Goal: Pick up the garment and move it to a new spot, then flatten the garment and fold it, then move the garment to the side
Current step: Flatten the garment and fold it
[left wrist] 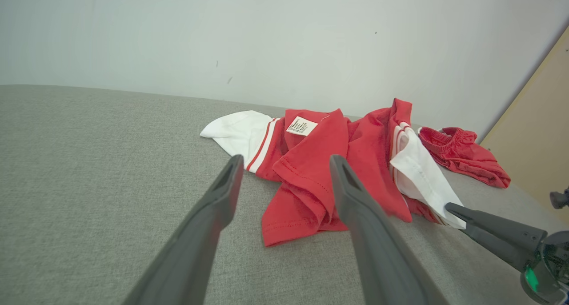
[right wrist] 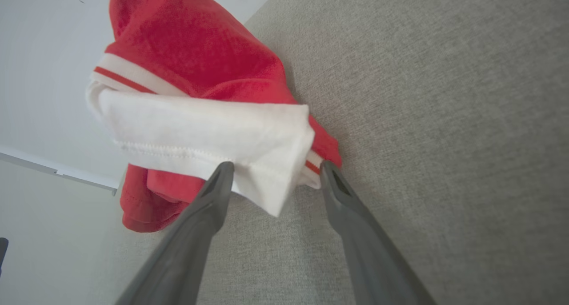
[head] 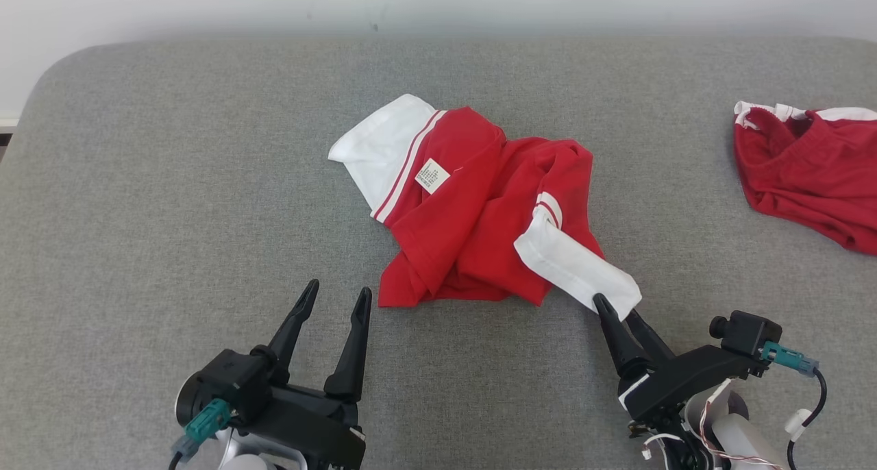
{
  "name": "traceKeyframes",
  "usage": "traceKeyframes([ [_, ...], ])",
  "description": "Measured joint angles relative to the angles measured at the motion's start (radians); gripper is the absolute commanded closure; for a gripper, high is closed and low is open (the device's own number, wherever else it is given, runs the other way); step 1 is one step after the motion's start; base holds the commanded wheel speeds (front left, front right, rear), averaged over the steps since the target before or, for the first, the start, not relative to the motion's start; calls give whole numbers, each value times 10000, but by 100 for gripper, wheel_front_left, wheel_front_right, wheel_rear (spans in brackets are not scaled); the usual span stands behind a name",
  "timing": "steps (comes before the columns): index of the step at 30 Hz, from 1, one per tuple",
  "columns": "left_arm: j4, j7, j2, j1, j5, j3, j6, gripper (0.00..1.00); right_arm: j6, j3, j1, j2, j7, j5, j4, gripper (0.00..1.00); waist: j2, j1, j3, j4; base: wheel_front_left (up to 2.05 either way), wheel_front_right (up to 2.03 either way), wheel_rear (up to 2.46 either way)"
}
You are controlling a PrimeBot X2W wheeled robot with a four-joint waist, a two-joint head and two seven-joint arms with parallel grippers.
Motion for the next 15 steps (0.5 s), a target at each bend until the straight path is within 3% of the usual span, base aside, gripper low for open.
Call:
traceKeyframes([
  [2,2,0,-8,36,13,6,-2,0,0,98,-9,0,-44,8,-12,1,0,0,-20,-9,0,0,0],
  [5,8,0,-17,162,15,25,-4,0,0,199,-19,-2,-113,31,-65,27,0,0,-67,-36,0,0,0],
  [6,13,0,-27,172,19,23,-4,0,0,228,-19,-2,-174,46,-107,27,0,-1,-80,-47,0,0,0],
  [10,33,0,-82,172,40,27,-13,0,0,320,-19,-12,-272,148,-178,76,0,0,-124,-90,0,0,0],
  [11,50,0,-84,173,44,46,-13,0,0,364,-26,-15,-272,190,-180,92,0,0,-137,-106,0,0,0],
  [12,69,0,-84,174,46,69,-15,0,0,391,-33,-19,-353,224,-184,100,0,0,-168,-143,0,0,0],
  [15,86,0,-98,193,56,84,-19,0,0,420,-53,-61,-454,382,-215,100,0,0,-227,-210,0,0,0],
])
